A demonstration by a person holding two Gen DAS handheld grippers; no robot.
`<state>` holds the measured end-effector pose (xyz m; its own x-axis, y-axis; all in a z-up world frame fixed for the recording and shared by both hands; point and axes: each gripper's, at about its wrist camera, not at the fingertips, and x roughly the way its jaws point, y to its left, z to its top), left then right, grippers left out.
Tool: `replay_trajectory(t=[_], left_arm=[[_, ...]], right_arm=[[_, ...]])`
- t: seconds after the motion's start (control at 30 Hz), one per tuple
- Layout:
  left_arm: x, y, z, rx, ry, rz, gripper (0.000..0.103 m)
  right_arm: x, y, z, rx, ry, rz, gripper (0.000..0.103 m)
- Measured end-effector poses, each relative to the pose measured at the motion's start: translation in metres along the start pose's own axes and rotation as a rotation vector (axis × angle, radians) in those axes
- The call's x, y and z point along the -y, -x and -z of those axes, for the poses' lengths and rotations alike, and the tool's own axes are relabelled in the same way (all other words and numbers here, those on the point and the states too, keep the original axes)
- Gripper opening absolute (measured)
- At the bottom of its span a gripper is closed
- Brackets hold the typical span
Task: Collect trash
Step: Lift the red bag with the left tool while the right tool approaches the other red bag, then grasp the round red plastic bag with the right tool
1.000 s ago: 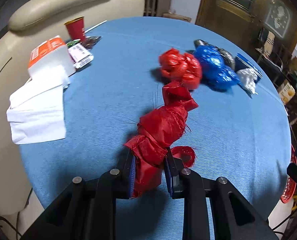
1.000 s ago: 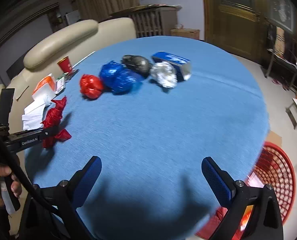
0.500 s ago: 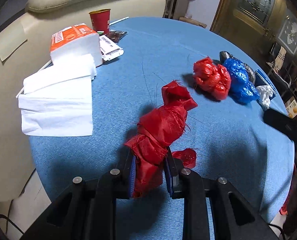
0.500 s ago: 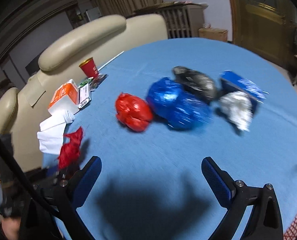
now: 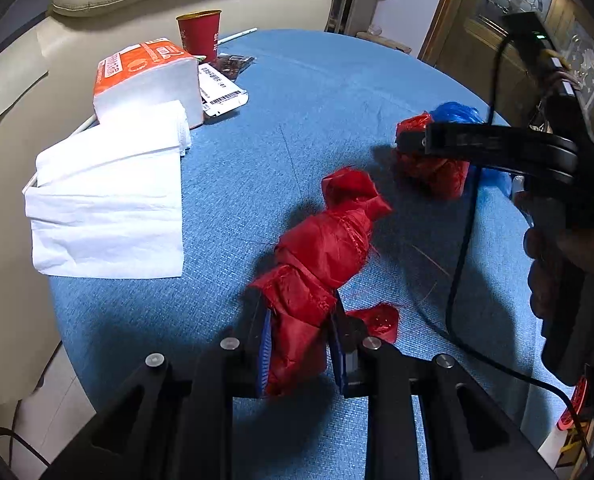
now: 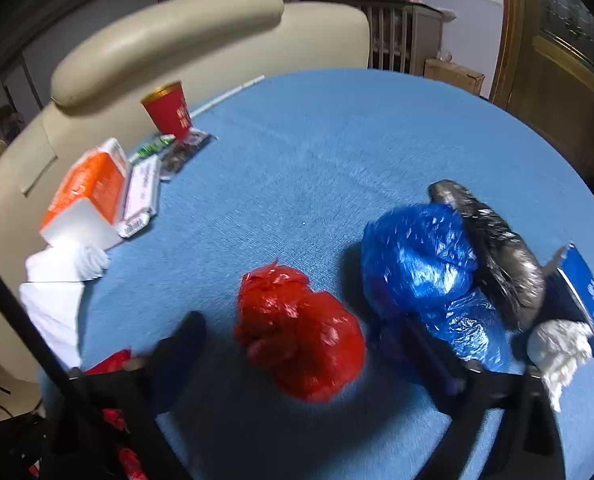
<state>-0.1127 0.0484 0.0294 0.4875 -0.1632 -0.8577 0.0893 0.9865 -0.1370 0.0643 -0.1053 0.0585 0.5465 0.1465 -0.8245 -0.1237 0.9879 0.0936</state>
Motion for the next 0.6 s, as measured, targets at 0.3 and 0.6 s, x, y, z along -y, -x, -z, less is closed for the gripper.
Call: replay_trajectory(t=[0.3,0.6], left_arm=[[0.010,0.002,-0.001,0.011,-0.012,-0.021,0.026],[0.039,0.012,0.009,0.019,-0.066,-0.032,0.026]], right_arm=[[0.008,0.031,0.019,0.044,-0.016,-0.023,0.060],[0.047,0.108,0.098,0.108,-0.118,-0.026,0.060]])
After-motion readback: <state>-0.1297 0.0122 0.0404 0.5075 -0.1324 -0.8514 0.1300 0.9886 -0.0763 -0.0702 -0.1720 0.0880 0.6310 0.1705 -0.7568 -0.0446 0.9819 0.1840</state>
